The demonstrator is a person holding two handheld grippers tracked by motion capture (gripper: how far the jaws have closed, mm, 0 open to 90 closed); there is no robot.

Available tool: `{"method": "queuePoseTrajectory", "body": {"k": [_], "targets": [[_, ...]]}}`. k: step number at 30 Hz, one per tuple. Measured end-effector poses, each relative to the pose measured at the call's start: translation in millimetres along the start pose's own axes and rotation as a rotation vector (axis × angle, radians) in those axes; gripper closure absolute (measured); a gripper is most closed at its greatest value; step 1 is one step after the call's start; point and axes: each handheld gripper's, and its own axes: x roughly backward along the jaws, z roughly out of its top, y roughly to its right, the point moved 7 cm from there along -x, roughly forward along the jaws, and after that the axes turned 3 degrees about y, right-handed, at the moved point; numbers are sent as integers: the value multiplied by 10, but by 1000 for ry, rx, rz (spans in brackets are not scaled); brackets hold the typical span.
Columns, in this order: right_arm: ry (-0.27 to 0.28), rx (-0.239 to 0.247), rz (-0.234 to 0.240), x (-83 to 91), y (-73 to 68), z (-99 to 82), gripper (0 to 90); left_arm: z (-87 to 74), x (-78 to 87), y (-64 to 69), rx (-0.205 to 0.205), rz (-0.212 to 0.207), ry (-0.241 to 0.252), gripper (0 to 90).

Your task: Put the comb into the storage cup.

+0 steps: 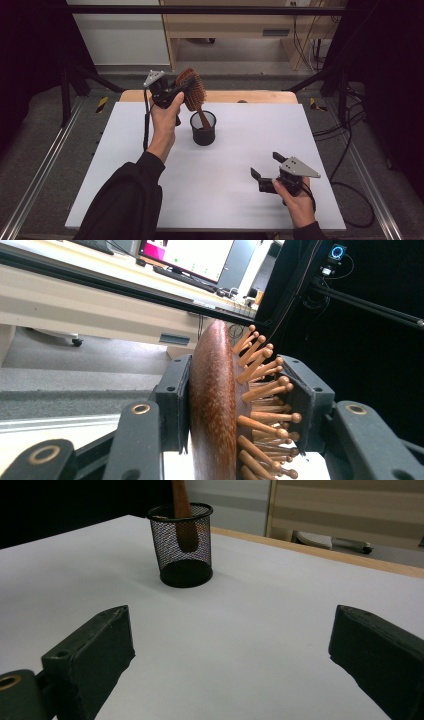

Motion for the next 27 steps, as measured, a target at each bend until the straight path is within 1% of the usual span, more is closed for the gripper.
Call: {"method": "queuePoseTrajectory", "body": {"k": [9,20,27], "targets": [[-3,-8,8,0,-3,-3,42,-39,-4,-15,3,3,-4,514],[-5,-7,9,-4,-8,-6,41,-64,-15,-14,12,2,-2,513],[-7,-8,11,-9,-12,-10,41,-113,-16,-34,21,5,-7,513]]}}
